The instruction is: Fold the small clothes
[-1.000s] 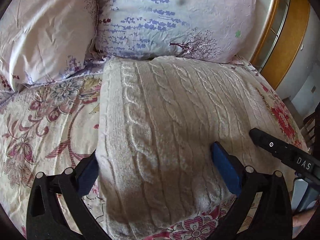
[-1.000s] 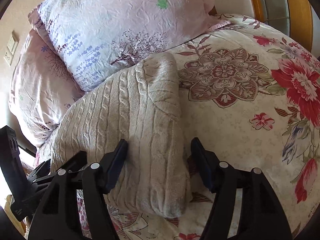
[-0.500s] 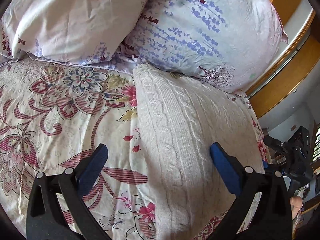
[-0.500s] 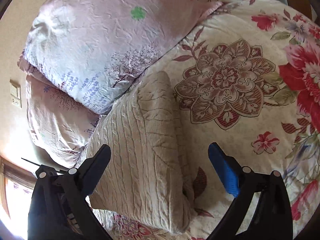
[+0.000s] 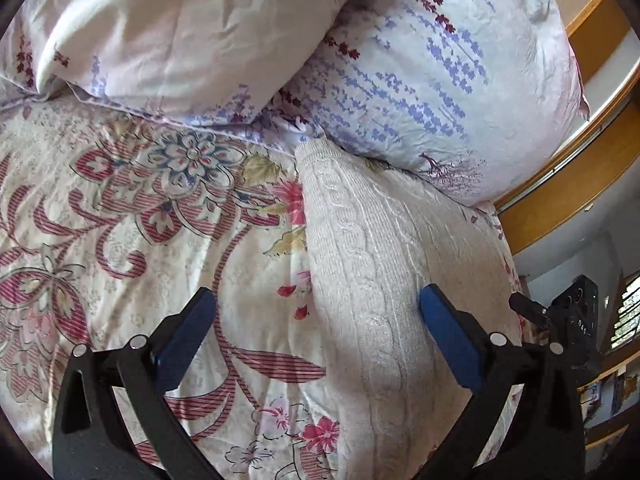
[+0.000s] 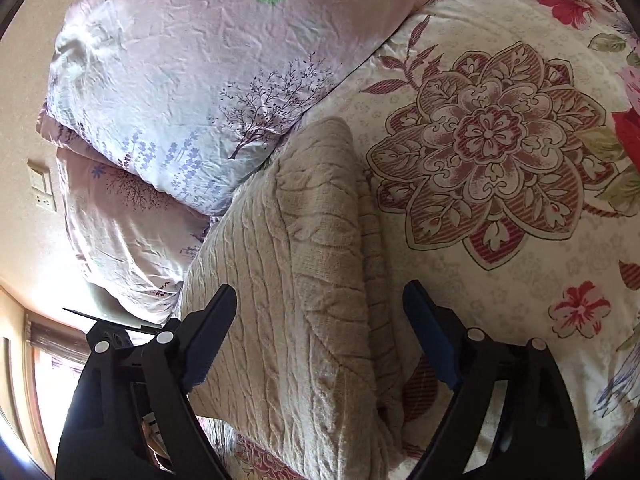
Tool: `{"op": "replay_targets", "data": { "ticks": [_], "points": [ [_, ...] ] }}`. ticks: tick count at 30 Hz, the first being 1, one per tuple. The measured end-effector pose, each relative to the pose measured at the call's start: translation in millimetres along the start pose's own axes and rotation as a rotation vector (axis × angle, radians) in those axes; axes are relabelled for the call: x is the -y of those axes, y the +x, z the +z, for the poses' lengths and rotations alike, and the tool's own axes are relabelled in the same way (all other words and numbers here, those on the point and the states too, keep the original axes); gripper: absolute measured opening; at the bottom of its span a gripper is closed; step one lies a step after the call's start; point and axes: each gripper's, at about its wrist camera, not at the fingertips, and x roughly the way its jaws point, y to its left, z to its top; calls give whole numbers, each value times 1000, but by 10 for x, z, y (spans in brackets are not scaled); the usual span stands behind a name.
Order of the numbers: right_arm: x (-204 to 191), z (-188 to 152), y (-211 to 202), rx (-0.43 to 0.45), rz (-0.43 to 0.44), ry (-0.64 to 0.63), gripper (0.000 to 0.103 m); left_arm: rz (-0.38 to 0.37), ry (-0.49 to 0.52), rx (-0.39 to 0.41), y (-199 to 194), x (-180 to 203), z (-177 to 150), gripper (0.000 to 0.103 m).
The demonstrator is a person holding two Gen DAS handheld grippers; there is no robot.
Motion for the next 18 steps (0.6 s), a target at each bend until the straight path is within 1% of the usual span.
{"op": "replay_targets", "data": {
  "ticks": [1,2,3,4,6,7,8,9,10,11,12,13,14,15,16,18],
  "points": [
    [-20,3,22,-8,4,-9,88,-27,-14,-25,36,-21,3,101],
    [-30,7,53,-21,21,-8,84,-12,10,-18,30,4,7,101],
    [-19,4,113,-53,53,10,79,-6,22,-30,54,14,5,101],
    [-27,7,130,-53,46,5,75,-2,27,-25,63,14,-7,101],
    [-69,-5,167,-53,46,-13,75,18,43,-24,67,37,-26,101],
    [-72,-14,190,-58,52,-12,70,25,48,-25,77,54,-33,101],
    [-63,-24,219,-65,65,-2,61,23,51,-26,87,68,-43,101],
    [-43,-37,242,-73,86,15,55,10,56,-32,105,87,-55,101],
    [-24,-51,266,-83,115,29,46,-19,68,-42,122,109,-69,101],
    [-15,-77,302,-90,147,44,42,-59,78,-56,164,155,-83,100],
    [-17,-99,324,-87,165,50,42,-109,84,-72,185,181,-107,94],
    [-27,-121,332,-81,174,51,41,-178,80,-102,225,200,-130,84],
    [-40,-143,336,-76,178,50,40,-183,65,-105,237,210,-147,81],
    [-60,-163,334,-71,187,51,40,-171,65,-89,228,213,-169,75],
    [-83,-177,349,-66,200,55,39,-168,61,-87,217,200,-172,71],
    [-163,-213,361,-56,230,50,38,-208,6,-79,148,110,-171,54]
  ]
}}
